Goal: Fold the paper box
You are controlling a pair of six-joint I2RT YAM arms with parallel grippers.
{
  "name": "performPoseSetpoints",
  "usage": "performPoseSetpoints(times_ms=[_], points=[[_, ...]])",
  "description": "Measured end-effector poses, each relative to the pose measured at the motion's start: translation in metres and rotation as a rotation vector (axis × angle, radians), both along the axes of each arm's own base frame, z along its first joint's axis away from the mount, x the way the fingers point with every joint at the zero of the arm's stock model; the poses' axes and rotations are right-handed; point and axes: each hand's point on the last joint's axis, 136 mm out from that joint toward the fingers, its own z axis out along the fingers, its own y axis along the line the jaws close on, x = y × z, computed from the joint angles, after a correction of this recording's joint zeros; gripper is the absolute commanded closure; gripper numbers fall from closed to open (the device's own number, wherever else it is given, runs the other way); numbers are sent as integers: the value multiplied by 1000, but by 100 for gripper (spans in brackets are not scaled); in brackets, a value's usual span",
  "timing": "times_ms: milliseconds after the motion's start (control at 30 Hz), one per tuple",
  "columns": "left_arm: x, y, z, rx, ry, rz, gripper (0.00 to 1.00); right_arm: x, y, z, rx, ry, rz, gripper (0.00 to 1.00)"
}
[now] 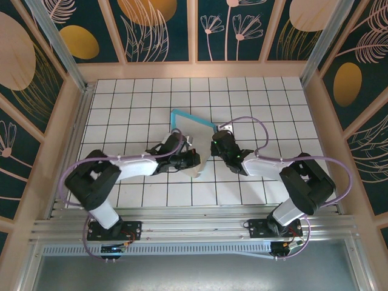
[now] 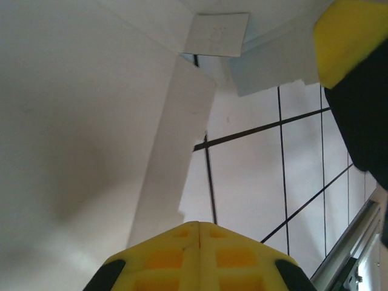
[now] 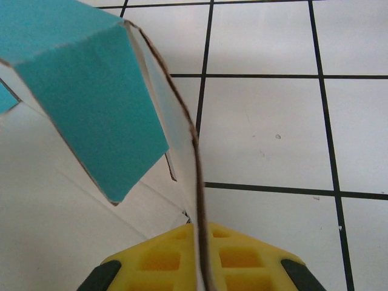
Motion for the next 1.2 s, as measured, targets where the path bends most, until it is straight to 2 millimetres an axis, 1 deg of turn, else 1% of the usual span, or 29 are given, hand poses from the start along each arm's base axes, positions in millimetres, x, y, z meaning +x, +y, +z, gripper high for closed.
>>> performPoseSetpoints(times_ms=[67,133,267,367,533,667,800,900,1133,1200], points=[[2,-10,-4,-15,8,-15,100,0,0,0,1,-1,0,91],[0,-15,-11,-26,21,-30,100,0,0,1,3,-2,0,91],[-4,-17,-28,-19,59,-46,100,0,1,0,13,1,-4,90],[-5,-16,-42,-6,78,-50,100,3,5,0,32,13,-14,91],[-2,-24,-40,-47,59,-60,100,5,12,-1,89,47,-58,90],[1,-28,-40,-71,53,-59,100,4,15,0,177,79,-121,89],[1,-28,-39,-74,50,-58,100,-1,21,-7,247,116,-173,90],[1,-28,-39,-74,51,-55,100,-6,27,-16,268,132,-194,90],[4,-25,-39,-73,67,-26,100,-5,27,-13,265,65,-250,91],[4,-19,-38,-54,60,-5,100,-6,28,-12,253,50,-252,92]])
